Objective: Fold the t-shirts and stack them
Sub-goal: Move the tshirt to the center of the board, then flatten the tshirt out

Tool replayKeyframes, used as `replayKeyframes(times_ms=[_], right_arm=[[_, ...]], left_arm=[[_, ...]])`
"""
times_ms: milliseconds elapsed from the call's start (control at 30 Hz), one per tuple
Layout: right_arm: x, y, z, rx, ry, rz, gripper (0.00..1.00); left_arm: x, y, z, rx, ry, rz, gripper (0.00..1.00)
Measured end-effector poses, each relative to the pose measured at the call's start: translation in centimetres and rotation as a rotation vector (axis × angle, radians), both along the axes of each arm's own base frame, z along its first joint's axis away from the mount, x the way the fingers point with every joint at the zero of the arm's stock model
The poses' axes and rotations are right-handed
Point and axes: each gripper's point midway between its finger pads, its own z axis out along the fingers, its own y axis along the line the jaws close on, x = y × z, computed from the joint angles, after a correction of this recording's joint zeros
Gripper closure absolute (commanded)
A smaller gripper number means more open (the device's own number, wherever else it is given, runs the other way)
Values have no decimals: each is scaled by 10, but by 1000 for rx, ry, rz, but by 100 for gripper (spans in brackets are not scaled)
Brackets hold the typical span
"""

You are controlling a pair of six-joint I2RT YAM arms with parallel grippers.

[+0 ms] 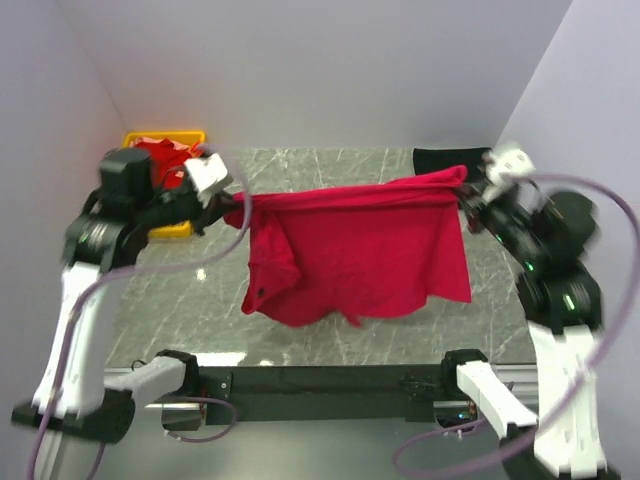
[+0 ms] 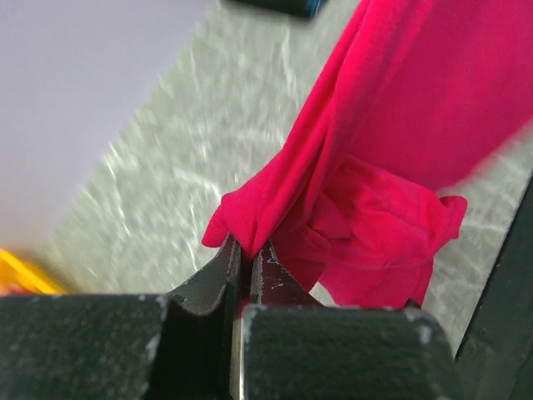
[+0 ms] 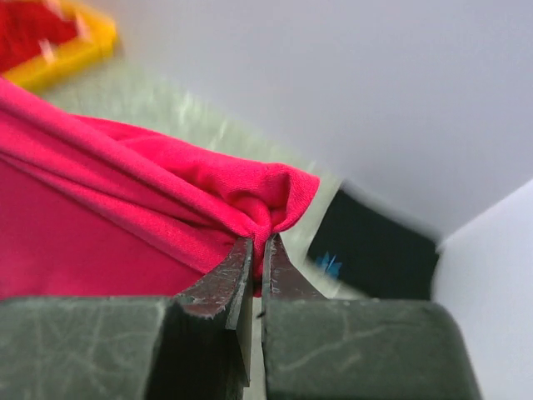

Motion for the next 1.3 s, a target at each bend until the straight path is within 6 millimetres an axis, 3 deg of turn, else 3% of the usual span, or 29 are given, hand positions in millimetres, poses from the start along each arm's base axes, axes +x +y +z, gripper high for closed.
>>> replayKeyframes(times_ms=[100,133,167,200,233,267,333,367,400,467,567,633,767,833,933,1000,1100,1200,1300], right_arm=[[55,2,-60,-21,197,-22,100],[76,5,-82,-35,266,-27,100],[99,8,-104,-50,328,-40,100],[121,12,-126,-65,385,-51,94],[143,16,-150,-78,445,-67,62],[169,18,-182,-93,532,-100,48],[207,13,-226,-134,656,-173,20],[229,11,-242,-140,698,-204,19],[247,8,-253,-144,721,-224,18],[258,3,-269,-145,756,-229,18],[233,-9,-276,-155,809,-193,18],[204,-16,-270,-174,811,-149,24],[148,-11,-267,-251,812,-18,37],[129,-8,-283,-312,833,51,40],[104,-9,-326,-405,919,130,40],[86,-13,-354,-461,989,166,40],[70,-18,-376,-529,1035,199,36],[63,-15,-390,-596,1030,232,25],[58,-13,-406,-658,1015,251,23]], left_arm=[[47,1,-41,48,126,53,99],[70,4,-57,63,169,80,96],[90,6,-74,74,209,104,85],[117,10,-94,84,256,138,75],[141,16,-113,90,306,176,69],[171,23,-136,98,351,226,58],[224,45,-165,114,413,339,31],[252,54,-174,107,422,386,14],[279,66,-179,81,445,429,11],[304,84,-184,42,451,479,11],[288,114,-185,8,485,518,13],[250,120,-185,8,502,509,19],[153,89,-177,41,516,344,24],[118,69,-181,66,506,247,23],[71,38,-213,139,529,111,18],[40,21,-248,203,590,26,17],[2,10,-292,281,679,-65,14],[-14,10,-314,325,704,-90,11],[-18,9,-329,366,677,-106,11]])
